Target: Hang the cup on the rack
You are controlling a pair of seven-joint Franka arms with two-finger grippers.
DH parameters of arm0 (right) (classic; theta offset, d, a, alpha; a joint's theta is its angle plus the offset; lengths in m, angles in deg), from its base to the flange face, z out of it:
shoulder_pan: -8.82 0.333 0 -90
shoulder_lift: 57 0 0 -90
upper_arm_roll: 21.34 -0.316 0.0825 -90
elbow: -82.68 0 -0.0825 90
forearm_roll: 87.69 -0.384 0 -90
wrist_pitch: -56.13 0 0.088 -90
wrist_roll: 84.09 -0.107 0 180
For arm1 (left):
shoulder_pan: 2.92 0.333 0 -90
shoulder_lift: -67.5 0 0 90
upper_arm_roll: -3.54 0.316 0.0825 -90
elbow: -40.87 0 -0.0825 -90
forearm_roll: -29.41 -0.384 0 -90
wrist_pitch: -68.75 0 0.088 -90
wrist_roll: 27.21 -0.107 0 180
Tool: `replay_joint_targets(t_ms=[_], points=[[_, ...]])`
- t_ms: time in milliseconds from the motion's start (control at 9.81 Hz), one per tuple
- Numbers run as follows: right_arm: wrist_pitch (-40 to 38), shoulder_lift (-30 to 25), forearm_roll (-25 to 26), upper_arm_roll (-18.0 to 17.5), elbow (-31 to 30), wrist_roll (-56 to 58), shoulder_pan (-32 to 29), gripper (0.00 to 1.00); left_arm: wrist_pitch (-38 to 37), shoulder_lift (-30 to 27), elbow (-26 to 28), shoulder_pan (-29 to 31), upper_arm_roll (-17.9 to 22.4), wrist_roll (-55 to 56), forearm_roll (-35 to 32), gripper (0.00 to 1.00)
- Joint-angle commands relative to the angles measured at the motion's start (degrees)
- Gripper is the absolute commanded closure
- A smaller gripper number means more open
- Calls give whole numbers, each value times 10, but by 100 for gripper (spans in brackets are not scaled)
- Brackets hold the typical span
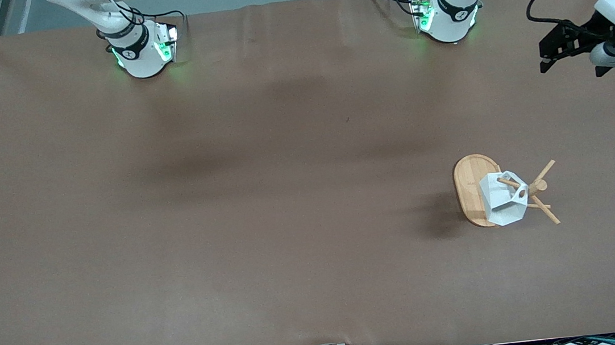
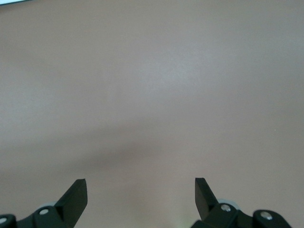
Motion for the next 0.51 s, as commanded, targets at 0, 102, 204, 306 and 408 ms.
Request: replay_joint_targets(t_ms=[0,102,204,306,408], points=[[2,-7,1,-3,-7,4,-1,0,26,-30,53,24,-19,9,-10,0],[1,-7,1,-2,-7,3,3,0,23,-31,52,24,-19,12,-10,0],[1,-7,1,21,-7,3,22,0,19,-31,47,24,-20,13,-11,0],[2,-7,1,53,-7,4,51,0,18,-31,44,24,-21,11,-12,0],[1,-7,1,58,-7,3,54,0,18,-29,41,24,-20,14,-11,0]])
